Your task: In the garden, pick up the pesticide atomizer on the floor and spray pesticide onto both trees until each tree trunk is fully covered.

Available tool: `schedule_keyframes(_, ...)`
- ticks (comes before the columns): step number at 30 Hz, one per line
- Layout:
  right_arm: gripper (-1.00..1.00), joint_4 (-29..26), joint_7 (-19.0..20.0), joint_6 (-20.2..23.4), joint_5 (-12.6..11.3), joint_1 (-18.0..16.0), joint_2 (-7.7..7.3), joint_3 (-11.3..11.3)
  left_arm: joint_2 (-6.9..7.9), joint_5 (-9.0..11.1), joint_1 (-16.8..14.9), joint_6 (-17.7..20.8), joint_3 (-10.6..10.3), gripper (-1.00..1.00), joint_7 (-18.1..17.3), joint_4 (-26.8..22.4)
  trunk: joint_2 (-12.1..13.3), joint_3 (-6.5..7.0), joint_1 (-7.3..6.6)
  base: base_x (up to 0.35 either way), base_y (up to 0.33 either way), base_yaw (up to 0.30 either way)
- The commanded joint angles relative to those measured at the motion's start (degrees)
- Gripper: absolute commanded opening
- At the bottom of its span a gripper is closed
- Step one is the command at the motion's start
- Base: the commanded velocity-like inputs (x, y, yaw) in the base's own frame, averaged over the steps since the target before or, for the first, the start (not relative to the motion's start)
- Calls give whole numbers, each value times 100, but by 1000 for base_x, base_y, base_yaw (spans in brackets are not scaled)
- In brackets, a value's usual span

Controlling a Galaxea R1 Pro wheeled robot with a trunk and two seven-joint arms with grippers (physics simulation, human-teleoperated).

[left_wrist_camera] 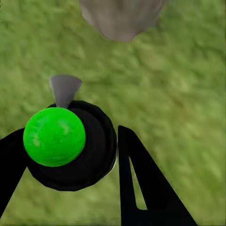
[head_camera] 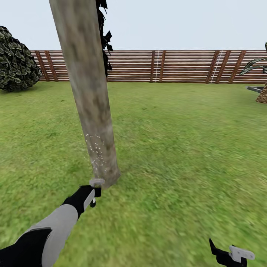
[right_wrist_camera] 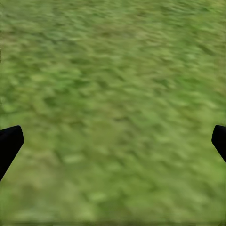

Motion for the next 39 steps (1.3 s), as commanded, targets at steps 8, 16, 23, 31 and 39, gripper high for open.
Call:
schedule_keyframes(8, 100, 46, 0, 0, 477, 1, -9, -7, -6, -61, 409, -449, -56, -100, 335, 123, 0, 1, 0, 0, -160, 0)
schedule_keyframes(16, 100, 112, 0, -8, 570, -3, 8, -8, 3, -43, 454, -468, -47, -100, 607, 95, 0, 1, 0, 0, -272, 22)
schedule_keyframes(23, 100, 242, 0, -2, 571, -4, 2, -8, 24, -44, 456, -469, -24, -100, 612, 95, 0, 1, 0, 101, -271, 261)
schedule_keyframes(31, 100, 249, 0, -1, 571, -1, 0, -8, 25, -28, 456, -474, -34, -100, 605, 107, 0, 1, 0, 150, -263, 277)
schedule_keyframes(39, 100, 249, 0, -2, 571, -1, 6, -8, 25, -10, 460, -477, -46, -100, 607, 122, 0, 1, 0, 170, -245, 270)
